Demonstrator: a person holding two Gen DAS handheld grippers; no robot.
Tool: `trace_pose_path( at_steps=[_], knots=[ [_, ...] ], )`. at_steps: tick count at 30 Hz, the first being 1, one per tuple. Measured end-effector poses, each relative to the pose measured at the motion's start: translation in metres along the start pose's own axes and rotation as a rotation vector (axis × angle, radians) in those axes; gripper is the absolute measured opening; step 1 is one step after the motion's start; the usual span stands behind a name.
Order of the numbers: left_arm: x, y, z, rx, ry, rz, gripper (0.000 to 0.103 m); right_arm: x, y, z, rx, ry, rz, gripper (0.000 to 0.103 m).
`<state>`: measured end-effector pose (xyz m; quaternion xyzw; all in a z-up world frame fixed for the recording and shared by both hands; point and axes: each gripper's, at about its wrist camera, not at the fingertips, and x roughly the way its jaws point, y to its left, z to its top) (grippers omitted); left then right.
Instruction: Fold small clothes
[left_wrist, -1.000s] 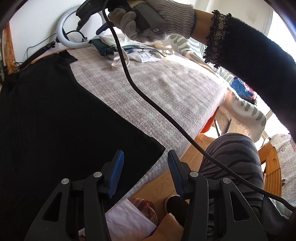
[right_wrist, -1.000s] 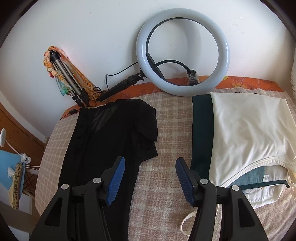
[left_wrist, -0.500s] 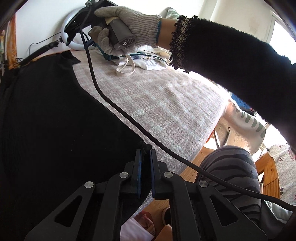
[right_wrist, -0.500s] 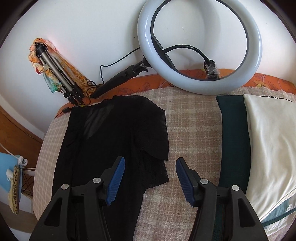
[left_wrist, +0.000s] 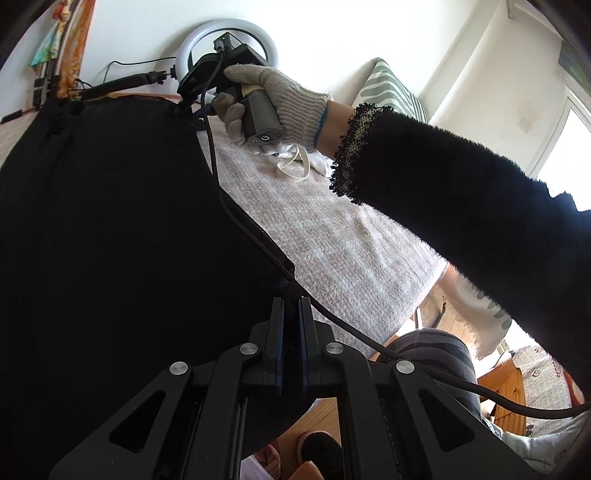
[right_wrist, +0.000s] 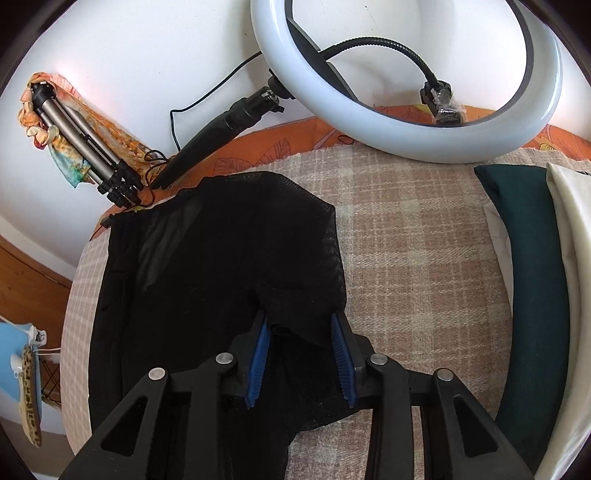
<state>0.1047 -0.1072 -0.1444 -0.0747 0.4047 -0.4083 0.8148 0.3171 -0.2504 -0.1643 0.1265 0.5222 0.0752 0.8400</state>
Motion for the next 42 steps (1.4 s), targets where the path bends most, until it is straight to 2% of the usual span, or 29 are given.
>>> trace_pose_path(
  at_steps=[1, 2, 13, 24, 34, 42],
  knots=[
    [-0.002, 0.003, 0.0, -0.012, -0.005, -0.005, 0.005, 0.002, 0.002, 0.001, -0.001, 0.012, 0.014, 0.006],
    [-0.002, 0.004, -0.001, -0.022, -0.01, -0.009, 0.005, 0.002, 0.003, 0.002, 0.004, 0.018, 0.017, 0.005],
    [-0.014, 0.014, -0.013, -0.103, -0.071, -0.022, 0.004, -0.02, 0.043, 0.016, -0.064, -0.034, -0.054, 0.003],
    [-0.048, 0.024, -0.032, -0.15, -0.155, 0.028, 0.004, -0.027, 0.119, 0.023, -0.191, -0.071, -0.142, 0.003],
    [-0.05, 0.022, -0.031, -0.19, -0.168, 0.095, 0.004, 0.013, 0.191, 0.009, -0.33, -0.04, -0.196, 0.003],
    [-0.066, 0.037, -0.039, -0.214, -0.176, 0.12, 0.004, 0.042, 0.202, 0.003, -0.314, -0.009, -0.195, 0.003]
  ],
)
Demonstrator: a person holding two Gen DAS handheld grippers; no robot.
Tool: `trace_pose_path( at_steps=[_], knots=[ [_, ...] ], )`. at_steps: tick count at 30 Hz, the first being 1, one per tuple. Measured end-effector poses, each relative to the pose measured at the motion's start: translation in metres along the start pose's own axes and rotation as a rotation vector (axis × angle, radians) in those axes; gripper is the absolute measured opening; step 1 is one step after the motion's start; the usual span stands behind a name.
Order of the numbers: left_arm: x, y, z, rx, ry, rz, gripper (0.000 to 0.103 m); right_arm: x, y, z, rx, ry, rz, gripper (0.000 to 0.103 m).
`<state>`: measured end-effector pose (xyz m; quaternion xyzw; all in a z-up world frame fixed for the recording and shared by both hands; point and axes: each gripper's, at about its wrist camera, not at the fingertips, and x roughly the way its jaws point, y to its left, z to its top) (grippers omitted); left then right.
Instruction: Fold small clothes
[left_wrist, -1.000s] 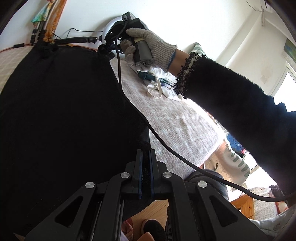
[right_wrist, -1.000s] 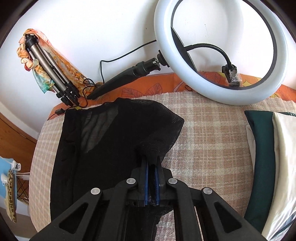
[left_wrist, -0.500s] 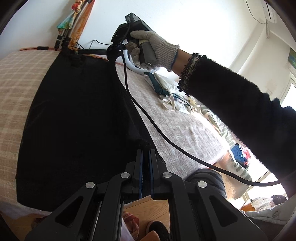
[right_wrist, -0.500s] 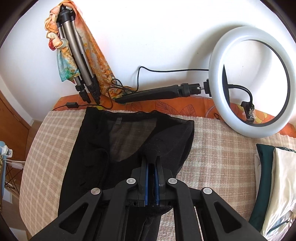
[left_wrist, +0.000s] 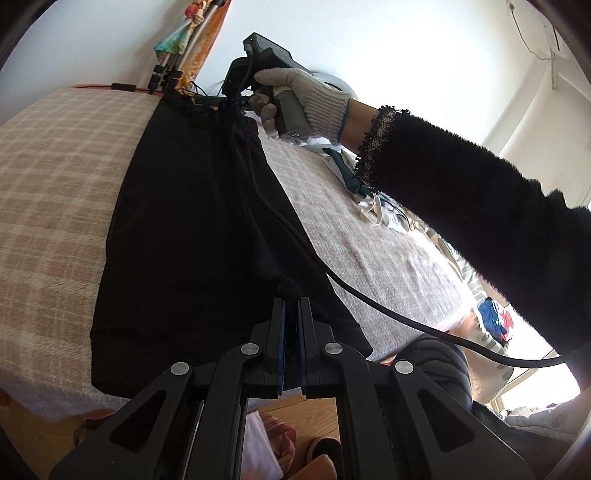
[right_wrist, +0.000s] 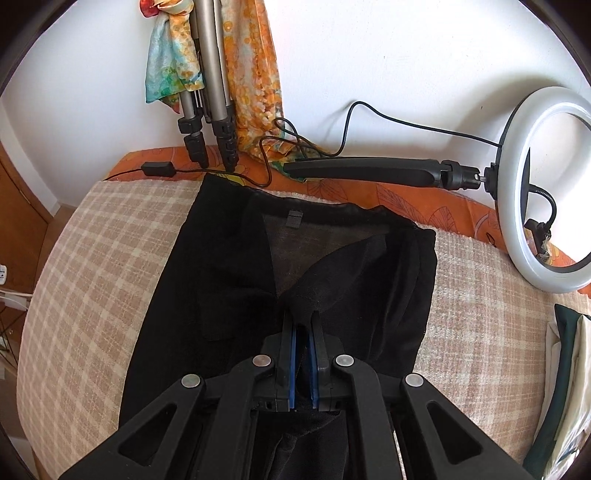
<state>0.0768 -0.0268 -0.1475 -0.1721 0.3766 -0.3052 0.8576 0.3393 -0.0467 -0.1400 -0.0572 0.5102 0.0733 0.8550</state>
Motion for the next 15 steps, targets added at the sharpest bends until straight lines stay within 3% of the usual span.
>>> trace_pose_path(
  at_steps=[3, 5, 6, 7, 8, 12, 15],
  knots=[
    [-0.002, 0.004, -0.001, -0.006, -0.001, 0.01, 0.004, 0.005, 0.003, -0.002, 0.006, 0.01, 0.028, 0.004],
    [-0.004, 0.004, -0.002, -0.005, 0.0, 0.015, 0.004, 0.004, 0.002, -0.003, 0.016, 0.016, 0.06, 0.01],
    [-0.005, 0.004, -0.003, -0.002, 0.001, 0.018, 0.004, 0.001, 0.001, -0.004, 0.024, 0.012, 0.073, 0.015],
    [-0.007, 0.005, -0.004, 0.001, 0.001, 0.018, 0.004, -0.004, -0.002, -0.005, 0.03, 0.007, 0.101, 0.033],
    [-0.009, 0.005, -0.004, 0.002, 0.001, 0.013, 0.004, -0.012, -0.004, -0.007, 0.033, -0.006, 0.123, 0.039],
    [-0.018, 0.004, -0.005, 0.018, -0.007, 0.026, 0.004, -0.053, -0.022, -0.024, 0.04, -0.06, 0.158, 0.039],
    [-0.029, 0.005, -0.003, 0.012, -0.026, 0.029, 0.005, -0.086, -0.041, -0.057, 0.066, -0.07, 0.216, 0.039]
  ],
)
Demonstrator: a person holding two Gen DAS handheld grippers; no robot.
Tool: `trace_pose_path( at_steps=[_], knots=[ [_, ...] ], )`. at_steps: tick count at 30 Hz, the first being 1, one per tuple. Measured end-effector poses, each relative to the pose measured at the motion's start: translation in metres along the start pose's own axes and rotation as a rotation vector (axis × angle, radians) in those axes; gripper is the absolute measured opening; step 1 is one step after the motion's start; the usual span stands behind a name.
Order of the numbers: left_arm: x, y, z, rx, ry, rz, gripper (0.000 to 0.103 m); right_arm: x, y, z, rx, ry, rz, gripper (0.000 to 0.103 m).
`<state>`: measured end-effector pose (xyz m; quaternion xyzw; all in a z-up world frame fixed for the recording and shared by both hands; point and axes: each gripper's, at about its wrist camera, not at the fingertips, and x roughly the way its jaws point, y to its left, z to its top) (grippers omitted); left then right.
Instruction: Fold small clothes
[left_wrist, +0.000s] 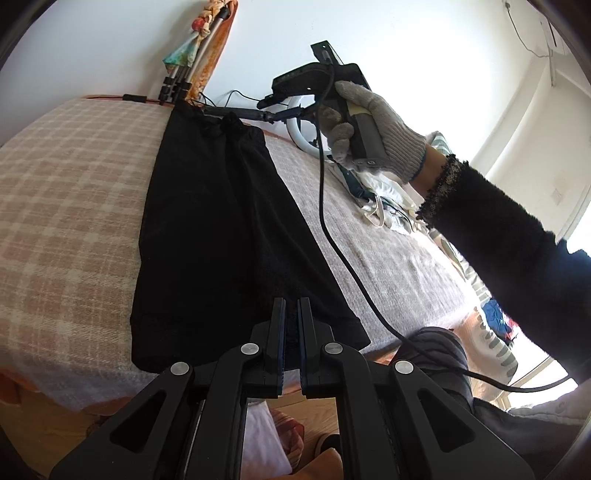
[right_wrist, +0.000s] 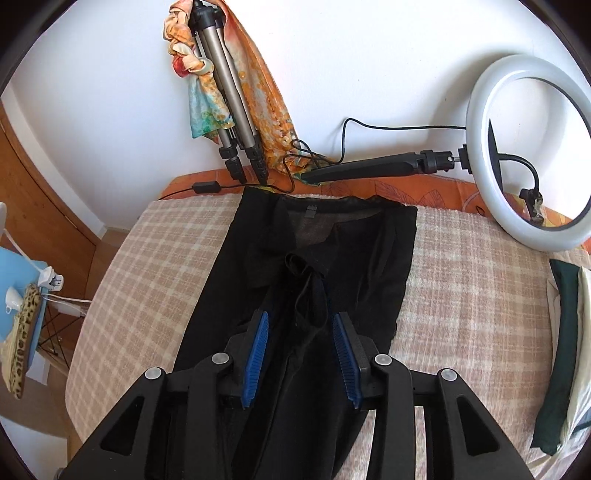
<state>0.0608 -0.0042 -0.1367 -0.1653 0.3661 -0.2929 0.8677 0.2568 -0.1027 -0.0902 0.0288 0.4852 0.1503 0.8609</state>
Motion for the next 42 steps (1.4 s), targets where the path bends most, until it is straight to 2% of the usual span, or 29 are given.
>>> trace_pose_path(
  at_steps=[4, 6, 7, 9, 12, 17, 20, 22, 23, 24, 26, 28, 30, 34, 39, 42],
  knots=[
    [-0.008, 0.006, 0.005, 0.003, 0.003, 0.033, 0.008, -0.046, -0.002, -0.071, -0.085, 0.008, -0.01, 0.039],
    [-0.013, 0.012, 0.008, 0.009, -0.003, 0.071, 0.026, -0.064, 0.0, -0.114, -0.133, 0.022, -0.01, 0.039],
    [-0.016, 0.016, 0.009, 0.01, -0.007, 0.096, 0.029, -0.071, 0.002, -0.136, -0.154, 0.031, -0.009, 0.039],
    [-0.02, 0.027, 0.013, 0.008, -0.008, 0.15, 0.03, -0.082, 0.004, -0.178, -0.187, 0.058, -0.004, 0.039],
    [-0.015, 0.044, 0.016, -0.01, 0.032, 0.216, 0.03, -0.089, 0.006, -0.229, -0.185, 0.117, 0.023, 0.039],
    [-0.002, 0.051, 0.01, -0.014, 0.081, 0.205, 0.03, -0.093, 0.014, -0.279, -0.162, 0.151, 0.075, 0.039],
    [0.007, 0.053, 0.008, -0.019, 0.093, 0.187, 0.029, -0.093, 0.019, -0.292, -0.176, 0.151, 0.065, 0.039],
    [0.011, 0.057, 0.007, -0.033, 0.097, 0.169, 0.009, -0.091, 0.021, -0.296, -0.189, 0.152, 0.054, 0.039],
    [0.011, 0.059, 0.006, -0.051, 0.102, 0.153, 0.004, -0.092, 0.022, -0.297, -0.196, 0.145, 0.047, 0.036],
    [0.011, 0.061, 0.006, -0.066, 0.098, 0.14, 0.004, -0.092, 0.022, -0.297, -0.204, 0.143, 0.043, 0.032],
    [0.003, 0.061, 0.006, -0.079, 0.076, 0.134, 0.004, -0.092, 0.025, -0.297, -0.212, 0.145, 0.045, 0.014],
    [-0.015, 0.061, 0.01, -0.084, 0.01, 0.151, 0.004, -0.092, 0.03, -0.298, -0.225, 0.142, 0.041, 0.006],
    [-0.026, 0.068, 0.011, -0.09, -0.018, 0.167, 0.004, -0.095, 0.033, -0.3, -0.242, 0.134, 0.037, 0.004],
    [-0.018, 0.082, 0.004, -0.125, 0.041, 0.189, 0.004, -0.095, 0.039, -0.301, -0.255, 0.13, 0.04, 0.001],
    [-0.028, 0.074, 0.005, -0.086, -0.003, 0.21, 0.004, -0.107, 0.04, -0.294, -0.251, 0.098, 0.035, 0.0],
    [-0.021, 0.084, 0.002, -0.116, 0.035, 0.222, 0.004, -0.102, 0.041, -0.297, -0.286, 0.12, -0.001, 0.0]
  ],
)
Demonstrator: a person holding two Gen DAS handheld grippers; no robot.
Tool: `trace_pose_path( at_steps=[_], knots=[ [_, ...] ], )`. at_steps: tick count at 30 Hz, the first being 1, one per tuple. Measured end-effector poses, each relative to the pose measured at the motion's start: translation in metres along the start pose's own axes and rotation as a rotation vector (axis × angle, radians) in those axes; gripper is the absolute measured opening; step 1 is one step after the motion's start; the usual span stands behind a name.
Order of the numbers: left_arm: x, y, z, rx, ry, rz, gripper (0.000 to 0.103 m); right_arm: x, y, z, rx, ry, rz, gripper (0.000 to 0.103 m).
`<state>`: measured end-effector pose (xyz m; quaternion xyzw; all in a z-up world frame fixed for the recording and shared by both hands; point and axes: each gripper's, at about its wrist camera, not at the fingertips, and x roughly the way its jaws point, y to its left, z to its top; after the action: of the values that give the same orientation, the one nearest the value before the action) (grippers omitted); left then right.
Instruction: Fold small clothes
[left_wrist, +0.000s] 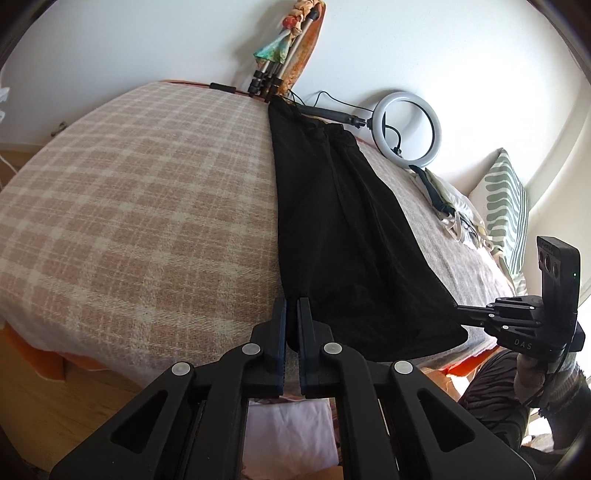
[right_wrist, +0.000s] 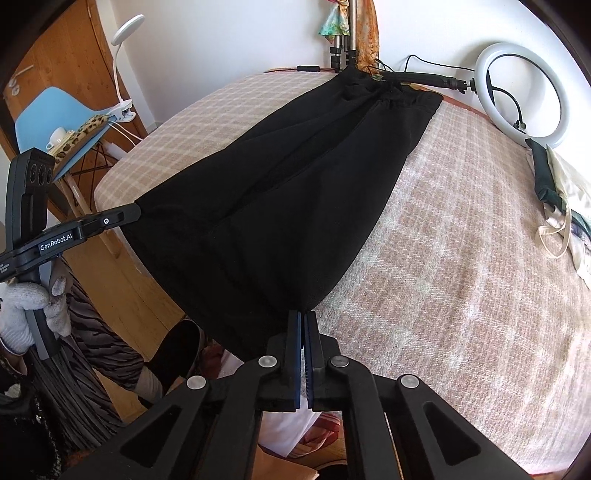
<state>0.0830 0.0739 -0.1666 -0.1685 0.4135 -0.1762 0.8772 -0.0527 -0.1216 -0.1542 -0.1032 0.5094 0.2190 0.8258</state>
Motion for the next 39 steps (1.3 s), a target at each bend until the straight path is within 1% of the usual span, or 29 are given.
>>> trace_pose_path(
  at_steps=[1, 3, 6, 9, 10, 11, 13, 14, 16, 17, 19, 22, 24, 26, 27, 28, 29, 30, 31, 32, 35, 39],
  knots=[
    [0.002, 0.002, -0.002, -0.005, 0.013, 0.004, 0.004, 0.004, -0.002, -0.002, 0.004, 0.017, -0.008, 0.0],
    [-0.001, -0.001, -0.005, 0.004, 0.008, 0.003, 0.004, 0.008, -0.008, -0.006, 0.026, 0.034, 0.002, 0.0],
    [-0.009, -0.007, -0.004, 0.034, -0.017, 0.015, 0.004, 0.003, -0.009, -0.009, 0.034, 0.017, 0.018, 0.0],
    [-0.01, -0.005, -0.002, 0.03, -0.006, 0.05, 0.006, 0.004, -0.009, -0.01, 0.024, 0.02, 0.021, 0.001],
    [-0.012, -0.004, -0.001, 0.025, -0.012, 0.055, 0.006, 0.004, -0.01, -0.01, 0.024, 0.025, 0.018, 0.009],
    [-0.014, -0.003, -0.001, 0.02, -0.016, 0.061, 0.007, 0.004, -0.011, -0.01, 0.03, 0.026, 0.011, 0.019],
    [-0.018, -0.001, 0.001, 0.013, -0.016, 0.059, 0.012, 0.002, -0.016, -0.011, 0.057, 0.013, 0.013, 0.022],
    [-0.019, -0.001, 0.002, 0.015, -0.015, 0.051, 0.014, 0.001, -0.019, -0.012, 0.077, 0.01, 0.029, 0.025],
    [-0.017, 0.001, 0.003, 0.01, -0.002, 0.046, 0.023, 0.0, -0.024, -0.014, 0.122, 0.003, 0.08, 0.031],
    [-0.015, 0.003, 0.004, 0.002, 0.016, 0.032, 0.026, 0.0, -0.026, -0.016, 0.14, 0.005, 0.102, 0.031],
    [-0.008, 0.006, 0.005, -0.016, 0.056, 0.012, 0.026, 0.004, -0.027, -0.02, 0.161, 0.016, 0.128, 0.031],
    [0.001, 0.006, 0.003, -0.021, 0.101, -0.017, 0.026, 0.004, -0.025, -0.022, 0.165, 0.009, 0.125, 0.032],
    [0.003, 0.004, 0.002, -0.019, 0.116, -0.042, 0.026, 0.004, -0.024, -0.023, 0.181, 0.008, 0.139, 0.032],
    [0.002, 0.002, 0.001, -0.018, 0.116, -0.063, 0.025, 0.004, -0.022, -0.025, 0.181, 0.007, 0.15, 0.029],
    [0.002, 0.003, 0.001, -0.022, 0.113, -0.079, 0.016, 0.004, -0.021, -0.026, 0.18, 0.008, 0.157, 0.028],
    [0.002, 0.004, 0.001, -0.03, 0.113, -0.096, 0.009, 0.003, -0.021, -0.026, 0.181, 0.004, 0.161, 0.025],
    [0.003, 0.004, 0.001, -0.038, 0.116, -0.105, 0.004, 0.004, -0.021, -0.026, 0.182, 0.003, 0.167, 0.018],
    [0.003, 0.005, 0.002, -0.042, 0.116, -0.113, 0.004, 0.005, -0.021, -0.026, 0.187, 0.002, 0.178, 0.014],
    [0.003, 0.005, 0.002, -0.045, 0.116, -0.124, 0.004, 0.006, -0.024, -0.027, 0.198, 0.001, 0.198, 0.006],
    [0.003, 0.005, 0.003, -0.047, 0.115, -0.131, 0.004, 0.007, -0.025, -0.027, 0.211, 0.0, 0.218, 0.004],
    [-0.001, 0.002, 0.007, -0.042, 0.102, -0.154, 0.004, 0.009, -0.033, -0.026, 0.275, -0.014, 0.288, 0.001],
    [-0.009, 0.003, 0.018, -0.059, 0.067, -0.175, 0.004, 0.008, -0.049, -0.026, 0.396, -0.05, 0.389, 0.001]
  ],
)
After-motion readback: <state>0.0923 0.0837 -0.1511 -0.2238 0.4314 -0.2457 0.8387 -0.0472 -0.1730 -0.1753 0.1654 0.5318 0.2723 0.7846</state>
